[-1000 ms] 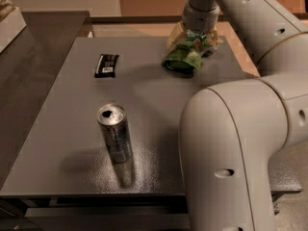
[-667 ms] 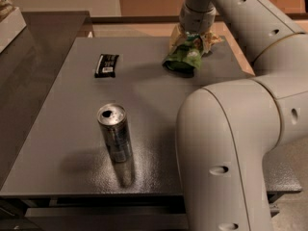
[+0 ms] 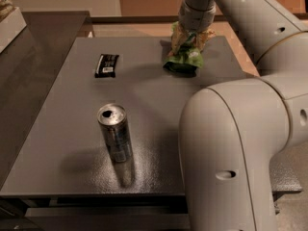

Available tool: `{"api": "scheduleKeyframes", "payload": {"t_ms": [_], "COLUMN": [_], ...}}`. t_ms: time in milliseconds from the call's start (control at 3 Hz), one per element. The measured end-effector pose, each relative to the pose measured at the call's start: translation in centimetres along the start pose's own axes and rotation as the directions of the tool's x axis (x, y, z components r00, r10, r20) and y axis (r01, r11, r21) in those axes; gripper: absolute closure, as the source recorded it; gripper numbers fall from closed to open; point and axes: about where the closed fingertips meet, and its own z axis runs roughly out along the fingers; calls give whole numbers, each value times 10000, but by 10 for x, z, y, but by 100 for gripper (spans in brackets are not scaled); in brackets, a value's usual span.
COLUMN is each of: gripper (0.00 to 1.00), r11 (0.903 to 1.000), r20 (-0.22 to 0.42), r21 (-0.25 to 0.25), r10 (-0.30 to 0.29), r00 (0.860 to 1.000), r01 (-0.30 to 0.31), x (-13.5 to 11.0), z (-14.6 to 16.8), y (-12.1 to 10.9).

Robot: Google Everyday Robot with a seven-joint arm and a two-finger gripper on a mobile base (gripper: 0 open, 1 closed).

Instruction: Move green rice chip bag near redbull can

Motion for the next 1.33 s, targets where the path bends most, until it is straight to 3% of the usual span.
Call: {"api": "scheduleKeyframes", "payload": {"t_ms": [333, 667, 1000, 1333], "gripper": [100, 100, 100, 100], "r11": [9989, 9900, 9566, 8779], "r20": [235, 482, 750, 972], "r21": [-261, -554, -964, -1363], "r10": [-393, -1274, -2684, -4492], "r00": [9990, 9907, 9604, 8881], "r01": [399, 1300, 2749, 4589], "x": [7, 22, 44, 76], "z": [-15, -35, -57, -71], "y": [5, 12, 28, 49]}}
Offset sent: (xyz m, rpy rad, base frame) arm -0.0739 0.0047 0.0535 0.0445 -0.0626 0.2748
